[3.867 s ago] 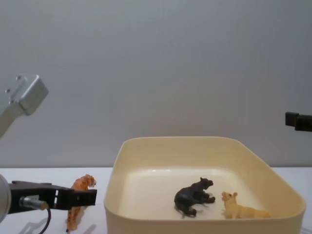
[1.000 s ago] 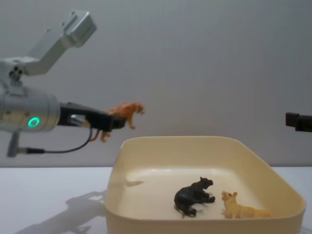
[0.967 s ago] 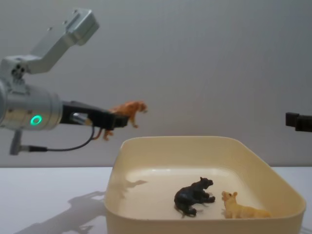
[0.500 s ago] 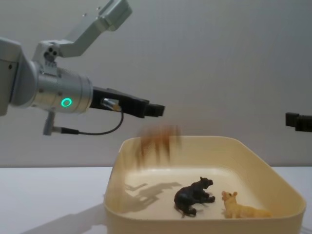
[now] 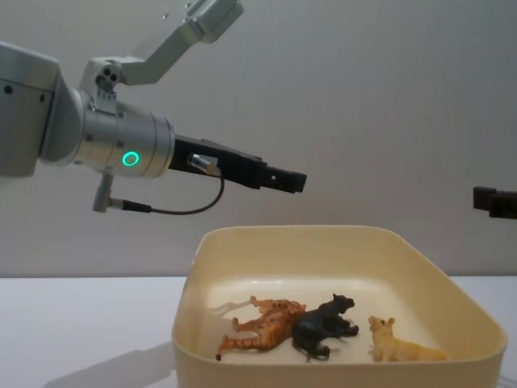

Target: Pick up the toy alternately with two hands and place it into the central storage box.

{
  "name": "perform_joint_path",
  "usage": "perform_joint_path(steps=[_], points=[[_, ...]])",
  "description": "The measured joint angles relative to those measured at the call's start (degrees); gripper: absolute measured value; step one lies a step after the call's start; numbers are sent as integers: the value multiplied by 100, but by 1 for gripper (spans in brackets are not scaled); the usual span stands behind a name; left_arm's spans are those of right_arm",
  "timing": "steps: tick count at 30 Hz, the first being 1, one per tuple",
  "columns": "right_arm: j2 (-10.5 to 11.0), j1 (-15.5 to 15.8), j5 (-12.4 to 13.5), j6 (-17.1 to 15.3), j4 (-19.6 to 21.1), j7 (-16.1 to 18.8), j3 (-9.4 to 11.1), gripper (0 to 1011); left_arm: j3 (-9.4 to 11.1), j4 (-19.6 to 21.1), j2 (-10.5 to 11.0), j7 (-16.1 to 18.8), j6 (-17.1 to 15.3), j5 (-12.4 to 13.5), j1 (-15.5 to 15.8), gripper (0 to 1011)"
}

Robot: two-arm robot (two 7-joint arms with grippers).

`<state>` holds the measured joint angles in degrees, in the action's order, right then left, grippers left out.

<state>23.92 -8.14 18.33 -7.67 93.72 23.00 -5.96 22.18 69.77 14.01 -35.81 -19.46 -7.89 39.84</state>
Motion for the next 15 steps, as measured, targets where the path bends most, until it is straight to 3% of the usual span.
perform_joint_path(steps=[3,6,15], points=[[0,0,0,0,0,0,0,1001,6,-16,-8,-22,7,8,15,957],[0,0,0,0,0,0,0,1001,8,-1,-4,-3,7,8,11,1000],[0,0,0,0,0,0,0,1001,-14,217,82,319,0,-42,-145,1001]])
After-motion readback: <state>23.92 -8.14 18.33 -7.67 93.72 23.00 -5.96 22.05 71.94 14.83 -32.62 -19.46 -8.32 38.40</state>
